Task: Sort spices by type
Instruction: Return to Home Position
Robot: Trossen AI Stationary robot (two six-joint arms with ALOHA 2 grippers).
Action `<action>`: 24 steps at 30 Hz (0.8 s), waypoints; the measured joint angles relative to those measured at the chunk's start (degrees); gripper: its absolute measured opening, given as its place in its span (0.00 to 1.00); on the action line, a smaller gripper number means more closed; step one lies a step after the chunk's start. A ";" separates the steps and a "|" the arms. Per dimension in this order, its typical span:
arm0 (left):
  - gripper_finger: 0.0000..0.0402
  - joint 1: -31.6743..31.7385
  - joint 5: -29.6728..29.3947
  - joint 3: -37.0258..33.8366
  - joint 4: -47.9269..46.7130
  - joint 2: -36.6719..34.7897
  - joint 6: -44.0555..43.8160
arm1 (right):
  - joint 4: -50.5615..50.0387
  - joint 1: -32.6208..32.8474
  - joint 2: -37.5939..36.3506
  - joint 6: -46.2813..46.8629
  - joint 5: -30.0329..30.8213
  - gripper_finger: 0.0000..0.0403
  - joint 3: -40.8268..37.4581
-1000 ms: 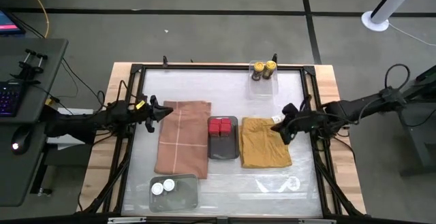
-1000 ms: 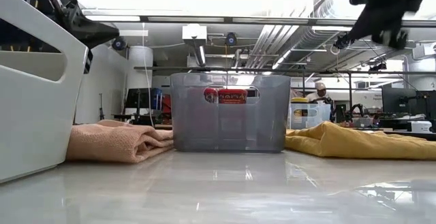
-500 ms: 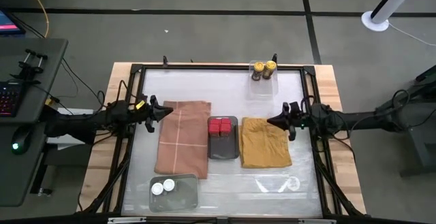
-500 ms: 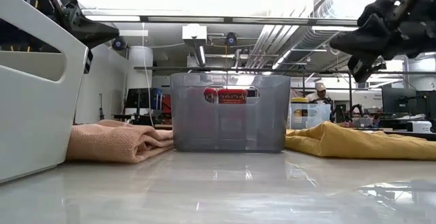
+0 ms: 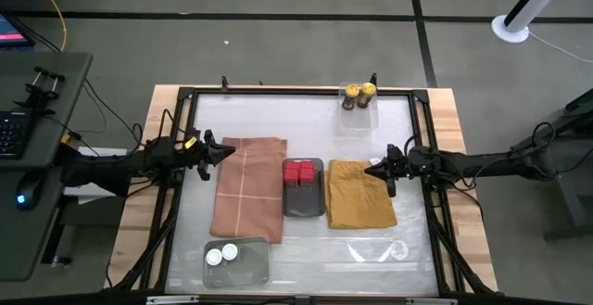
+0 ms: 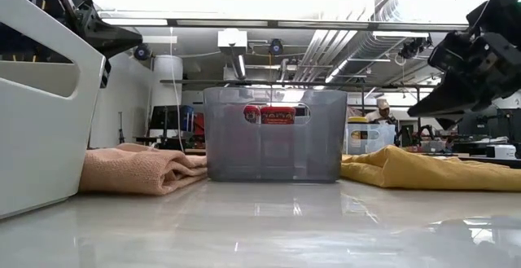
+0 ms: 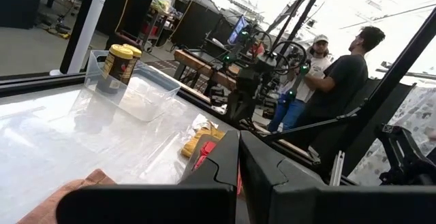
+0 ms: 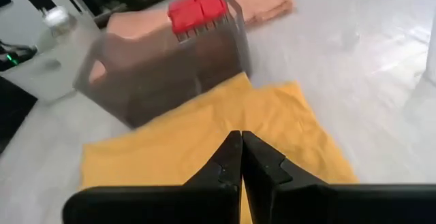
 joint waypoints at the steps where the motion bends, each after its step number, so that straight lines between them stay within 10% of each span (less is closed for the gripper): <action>1: 0.00 0.00 0.00 0.00 -0.02 0.00 0.00 | -0.67 0.00 0.06 -0.04 0.00 0.00 0.11; 24: 0.00 0.20 -0.02 0.00 -0.40 -7.77 0.02 | -0.63 1.42 -19.54 -0.12 -0.17 0.00 0.11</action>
